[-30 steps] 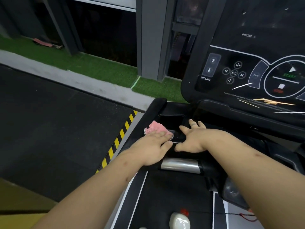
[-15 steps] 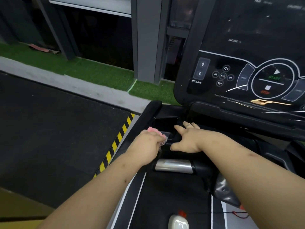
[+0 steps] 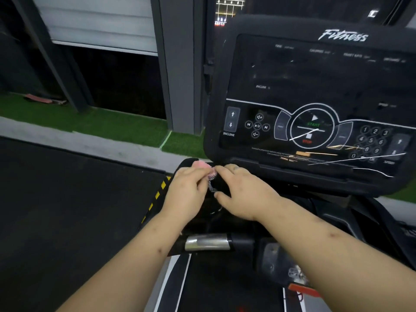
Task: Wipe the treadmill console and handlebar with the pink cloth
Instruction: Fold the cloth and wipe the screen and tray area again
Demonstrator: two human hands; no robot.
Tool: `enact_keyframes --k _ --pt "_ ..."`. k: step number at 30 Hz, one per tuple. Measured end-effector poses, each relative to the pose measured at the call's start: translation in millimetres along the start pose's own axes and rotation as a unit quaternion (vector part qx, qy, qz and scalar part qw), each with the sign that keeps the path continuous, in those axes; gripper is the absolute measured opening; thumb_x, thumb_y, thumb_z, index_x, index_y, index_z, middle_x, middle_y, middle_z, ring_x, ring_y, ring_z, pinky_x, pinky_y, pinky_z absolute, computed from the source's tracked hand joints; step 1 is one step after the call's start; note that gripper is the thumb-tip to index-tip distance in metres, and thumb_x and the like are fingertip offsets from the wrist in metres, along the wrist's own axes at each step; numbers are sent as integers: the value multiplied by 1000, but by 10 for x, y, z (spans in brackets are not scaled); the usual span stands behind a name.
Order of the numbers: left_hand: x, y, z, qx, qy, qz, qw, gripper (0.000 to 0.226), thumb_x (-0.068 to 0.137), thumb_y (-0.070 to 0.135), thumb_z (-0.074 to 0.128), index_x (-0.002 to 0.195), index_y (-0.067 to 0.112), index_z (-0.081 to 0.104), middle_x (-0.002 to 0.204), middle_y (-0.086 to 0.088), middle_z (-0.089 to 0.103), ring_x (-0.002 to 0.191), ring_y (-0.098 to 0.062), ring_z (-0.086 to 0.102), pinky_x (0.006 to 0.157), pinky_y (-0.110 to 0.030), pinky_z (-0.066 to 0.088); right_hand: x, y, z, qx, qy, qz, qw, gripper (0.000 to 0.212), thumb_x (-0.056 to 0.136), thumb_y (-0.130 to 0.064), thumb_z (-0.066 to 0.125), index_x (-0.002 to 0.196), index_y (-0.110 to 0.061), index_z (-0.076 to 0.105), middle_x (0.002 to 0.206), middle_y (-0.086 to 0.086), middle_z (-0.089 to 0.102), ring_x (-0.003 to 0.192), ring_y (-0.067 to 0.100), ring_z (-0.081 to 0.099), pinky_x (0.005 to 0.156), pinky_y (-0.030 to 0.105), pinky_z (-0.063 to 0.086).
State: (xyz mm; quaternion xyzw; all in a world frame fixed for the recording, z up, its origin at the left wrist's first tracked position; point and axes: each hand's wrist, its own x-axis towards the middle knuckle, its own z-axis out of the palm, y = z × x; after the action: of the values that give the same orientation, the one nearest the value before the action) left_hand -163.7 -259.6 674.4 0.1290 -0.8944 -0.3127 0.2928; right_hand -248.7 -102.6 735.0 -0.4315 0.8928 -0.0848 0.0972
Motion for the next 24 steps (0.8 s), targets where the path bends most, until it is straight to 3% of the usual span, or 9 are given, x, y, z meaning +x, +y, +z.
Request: enact_keyframes --k 3,5,8,11,12,15,18,24 --pt "244 236 -123 -6 53 28 998 24 97 10 70 115 21 79 120 6 74 110 -20 61 99 -15 35 -38 33 -166 -38 139 -31 989 64 95 -36 56 154 -17 40 149 6 47 134 28 48 111 45 44" --pt "392 376 -162 -6 74 26 997 24 99 11 66 118 22 77 122 8 72 110 -18 56 99 -15 34 -49 118 -181 -73 177 -16 981 68 93 -32 57 156 -12 40 157 13 43 142 31 42 117 46 38" --pt "585 461 -78 20 64 30 997 28 99 14 64 124 24 73 128 7 68 115 -22 52 106 -30 40 -99 300 -78 -90 98 26 991 80 98 -35 48 165 -14 10 172 13 11 158 28 12 128 42 16" --pt "631 422 165 68 -39 53 995 37 99 15 64 135 23 67 146 1 56 132 -29 41 118 -30 26 -176 435 19 -88 51 38 994 84 99 -33 45 165 -17 -5 173 8 -5 160 25 -4 130 40 4" --pt "618 393 235 82 -59 69 992 38 99 13 63 136 23 67 151 -1 52 134 -31 39 117 -30 24 -185 452 31 -82 49 37 995 85 99 -32 45 165 -18 -6 173 7 -8 160 24 -6 130 40 3" --pt "599 274 321 110 -61 117 985 42 96 4 61 134 22 66 152 -7 47 130 -35 42 109 -44 41 -173 449 33 -71 45 37 996 87 99 -35 46 165 -18 -8 173 6 -11 159 25 -9 130 41 1" --pt "662 216 269 147 -59 151 976 46 94 1 61 135 23 66 151 -7 46 129 -34 42 104 -51 49 -173 445 28 -74 34 37 996 90 99 -38 46 164 -19 -12 172 6 -15 159 25 -12 129 41 -2" --pt "1155 367 106 168 -14 191 967 48 88 2 65 132 21 69 145 -6 52 123 -35 45 102 -56 48 -153 409 -1 -66 47 41 996 85 101 -43 43 165 -20 -9 173 6 -12 159 24 -10 130 41 0"
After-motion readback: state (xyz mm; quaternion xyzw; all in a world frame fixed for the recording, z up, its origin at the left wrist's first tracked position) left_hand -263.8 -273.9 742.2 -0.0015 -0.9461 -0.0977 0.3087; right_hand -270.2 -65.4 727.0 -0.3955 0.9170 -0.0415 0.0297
